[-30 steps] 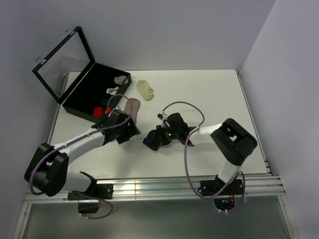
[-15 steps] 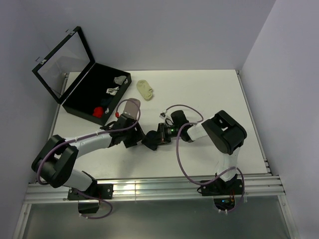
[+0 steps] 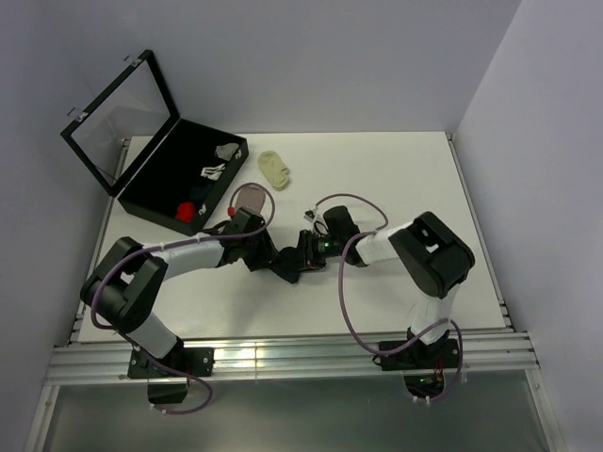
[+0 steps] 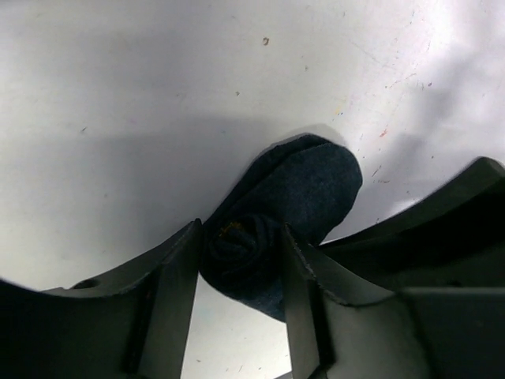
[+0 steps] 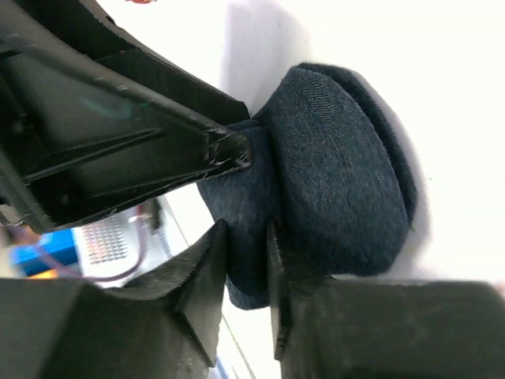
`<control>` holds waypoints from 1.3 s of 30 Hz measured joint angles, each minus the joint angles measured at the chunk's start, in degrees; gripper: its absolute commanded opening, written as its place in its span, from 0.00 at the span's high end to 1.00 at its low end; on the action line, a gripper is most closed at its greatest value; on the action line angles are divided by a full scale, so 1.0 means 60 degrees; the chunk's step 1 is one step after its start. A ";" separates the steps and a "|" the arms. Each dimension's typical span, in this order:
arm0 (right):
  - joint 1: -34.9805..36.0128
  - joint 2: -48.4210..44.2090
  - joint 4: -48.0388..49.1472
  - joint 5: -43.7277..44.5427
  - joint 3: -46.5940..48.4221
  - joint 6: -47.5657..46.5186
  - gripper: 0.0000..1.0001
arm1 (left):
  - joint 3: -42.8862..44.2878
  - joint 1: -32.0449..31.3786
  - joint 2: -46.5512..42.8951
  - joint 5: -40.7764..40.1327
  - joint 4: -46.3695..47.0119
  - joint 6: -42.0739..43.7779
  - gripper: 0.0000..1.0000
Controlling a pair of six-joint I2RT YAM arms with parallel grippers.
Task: Roll the socks
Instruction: Roll the sock at the center of the board.
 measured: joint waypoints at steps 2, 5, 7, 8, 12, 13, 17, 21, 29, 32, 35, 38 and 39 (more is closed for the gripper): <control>0.0080 -0.0430 -0.0510 0.0532 0.0000 -0.0459 0.59 | 0.0219 -0.0029 0.0182 -0.0011 -0.0149 0.0138 0.54; 0.0291 -0.1217 -0.1417 0.1636 0.0000 -0.1195 0.55 | 0.0619 -0.0073 0.0466 -0.0055 -0.0444 0.0390 0.56; 0.0623 -0.1894 -0.2018 0.2677 0.0000 -0.1759 0.55 | 0.0903 -0.0106 0.0652 -0.0091 -0.0667 0.0601 0.57; 0.0798 -0.2153 -0.2200 0.3056 0.0000 -0.1974 0.55 | 0.1009 -0.0113 0.0718 -0.0106 -0.0729 0.0681 0.58; 0.1934 -0.3151 -0.2962 0.5282 0.0062 -0.3005 0.53 | 0.1461 -0.0168 0.1038 -0.0124 -0.1064 0.1060 0.60; 0.2200 -0.3260 -0.3067 0.5756 0.0102 -0.3231 0.53 | 0.1545 -0.0178 0.1100 -0.0138 -0.1118 0.1137 0.60; 0.3366 -0.3304 -0.3526 0.7406 0.0423 -0.4044 0.52 | 0.1796 -0.0229 0.1271 -0.0157 -0.1275 0.1402 0.60; 0.4084 -0.2980 -0.3734 0.8582 0.0729 -0.4583 0.52 | 0.1938 -0.0255 0.1370 -0.0157 -0.1366 0.1577 0.60; 0.4878 -0.1585 -0.3916 1.0480 0.1300 -0.5155 0.52 | 0.2076 -0.0310 0.1461 -0.0164 -0.1432 0.1778 0.61; 0.5013 -0.1290 -0.3901 1.1092 0.1410 -0.5187 0.61 | 0.2076 -0.0310 0.1461 -0.0168 -0.1435 0.1785 0.61; 0.5082 -0.1147 -0.3829 1.1406 0.1432 -0.5125 0.87 | 0.2076 -0.0310 0.1457 -0.0178 -0.1432 0.1785 0.60; 0.5125 -0.1129 -0.3661 1.1519 0.1402 -0.5016 1.00 | 0.2095 -0.0306 0.1439 -0.0277 -0.1468 0.1800 0.52; 0.5125 -0.1133 -0.3566 1.1522 0.1362 -0.4962 1.00 | 0.2098 -0.0306 0.1428 -0.0321 -0.1486 0.1810 0.49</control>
